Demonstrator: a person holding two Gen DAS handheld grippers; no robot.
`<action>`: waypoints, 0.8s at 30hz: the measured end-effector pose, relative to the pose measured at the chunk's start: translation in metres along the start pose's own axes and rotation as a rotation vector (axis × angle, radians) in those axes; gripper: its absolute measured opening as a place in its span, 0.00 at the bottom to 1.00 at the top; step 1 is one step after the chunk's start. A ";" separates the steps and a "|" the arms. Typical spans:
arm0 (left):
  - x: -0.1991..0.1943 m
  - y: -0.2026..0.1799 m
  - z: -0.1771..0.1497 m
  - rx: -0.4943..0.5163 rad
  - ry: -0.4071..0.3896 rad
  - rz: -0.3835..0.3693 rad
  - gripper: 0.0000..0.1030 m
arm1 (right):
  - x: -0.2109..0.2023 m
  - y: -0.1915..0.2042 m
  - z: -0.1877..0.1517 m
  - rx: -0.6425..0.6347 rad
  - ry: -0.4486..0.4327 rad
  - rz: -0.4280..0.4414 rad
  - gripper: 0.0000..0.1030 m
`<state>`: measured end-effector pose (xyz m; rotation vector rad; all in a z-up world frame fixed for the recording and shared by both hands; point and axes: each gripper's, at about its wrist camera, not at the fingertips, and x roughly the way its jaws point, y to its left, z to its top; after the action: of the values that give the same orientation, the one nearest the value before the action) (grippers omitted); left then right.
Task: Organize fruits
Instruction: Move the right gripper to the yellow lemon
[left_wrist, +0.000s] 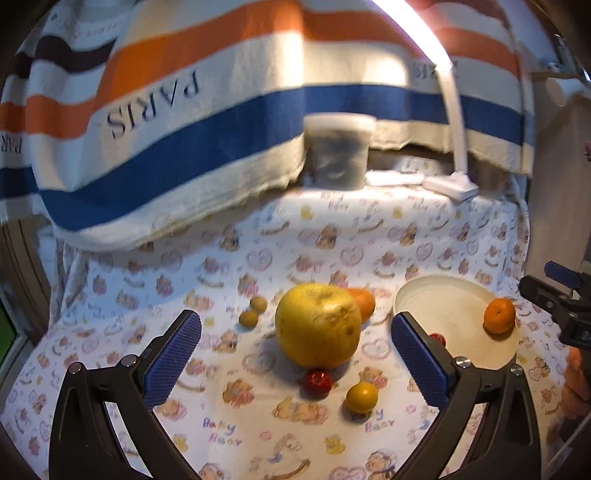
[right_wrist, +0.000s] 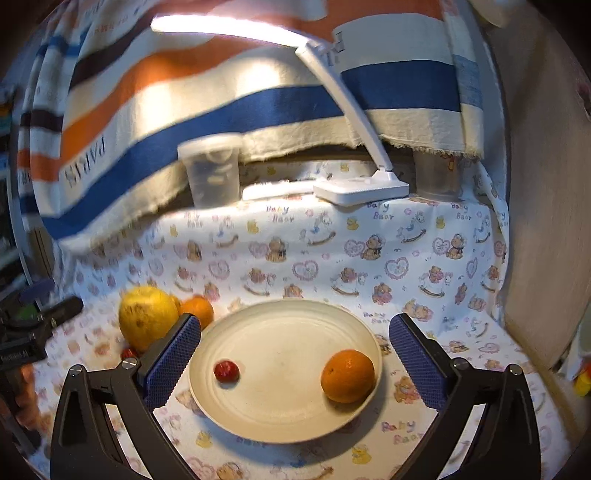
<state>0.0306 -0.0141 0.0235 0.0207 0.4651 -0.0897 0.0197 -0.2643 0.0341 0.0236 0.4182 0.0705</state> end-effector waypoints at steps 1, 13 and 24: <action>0.001 0.004 0.001 -0.022 0.014 -0.009 0.94 | 0.000 0.002 0.001 0.004 0.002 0.013 1.00; 0.004 0.027 0.004 -0.098 0.089 0.040 0.85 | 0.045 0.071 0.002 -0.031 0.275 0.281 0.82; -0.004 0.040 0.012 -0.134 0.084 0.065 0.85 | 0.079 0.122 -0.018 -0.058 0.445 0.399 0.50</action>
<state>0.0359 0.0255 0.0356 -0.0926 0.5529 0.0068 0.0766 -0.1366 -0.0102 0.0337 0.8520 0.4874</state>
